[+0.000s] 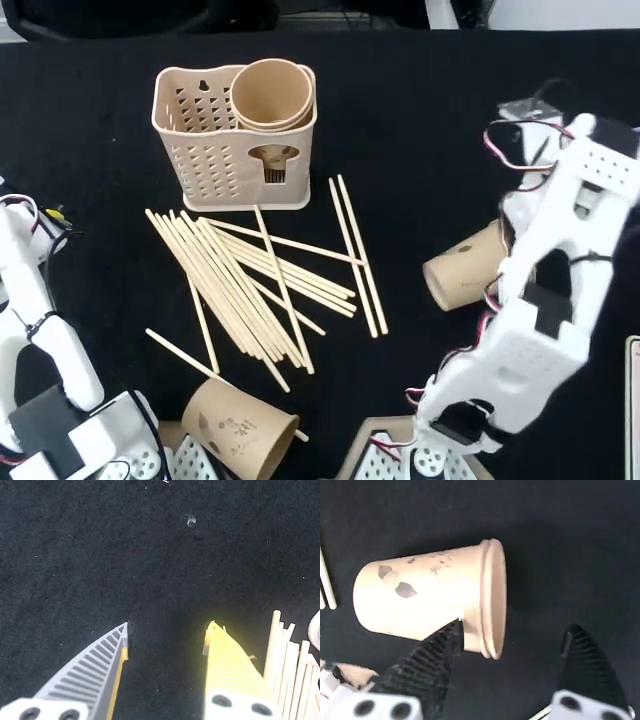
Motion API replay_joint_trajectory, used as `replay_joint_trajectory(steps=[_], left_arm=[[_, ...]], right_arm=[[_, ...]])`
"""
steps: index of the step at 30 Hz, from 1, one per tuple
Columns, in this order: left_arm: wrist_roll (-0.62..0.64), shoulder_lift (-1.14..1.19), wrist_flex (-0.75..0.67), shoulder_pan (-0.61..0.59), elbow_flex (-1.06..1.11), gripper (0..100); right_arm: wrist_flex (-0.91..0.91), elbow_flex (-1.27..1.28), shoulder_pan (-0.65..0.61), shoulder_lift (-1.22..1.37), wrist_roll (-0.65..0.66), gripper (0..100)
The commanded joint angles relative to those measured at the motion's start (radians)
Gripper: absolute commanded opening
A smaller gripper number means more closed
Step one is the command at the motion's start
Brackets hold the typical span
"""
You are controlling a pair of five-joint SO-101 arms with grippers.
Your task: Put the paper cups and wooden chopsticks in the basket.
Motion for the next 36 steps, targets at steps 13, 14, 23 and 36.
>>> replay_joint_trajectory(steps=[13, 14, 23, 36], left_arm=[[0.006, -0.034, -0.034, 0.001, -0.007, 24], [0.006, -0.034, -0.034, 0.001, -0.007, 24], [0.006, -0.032, -0.034, 0.001, -0.007, 24], [0.006, -0.037, -0.029, 0.001, -0.001, 24]], right_arm=[[0.032, 0.157, -0.078, -0.019, 0.117, 8.1], [0.032, 0.157, -0.078, -0.019, 0.127, 4.2], [0.034, 0.150, -0.055, -0.213, 0.133, 1.1], [-0.103, 0.582, -0.250, -0.544, 0.133, 1.1]])
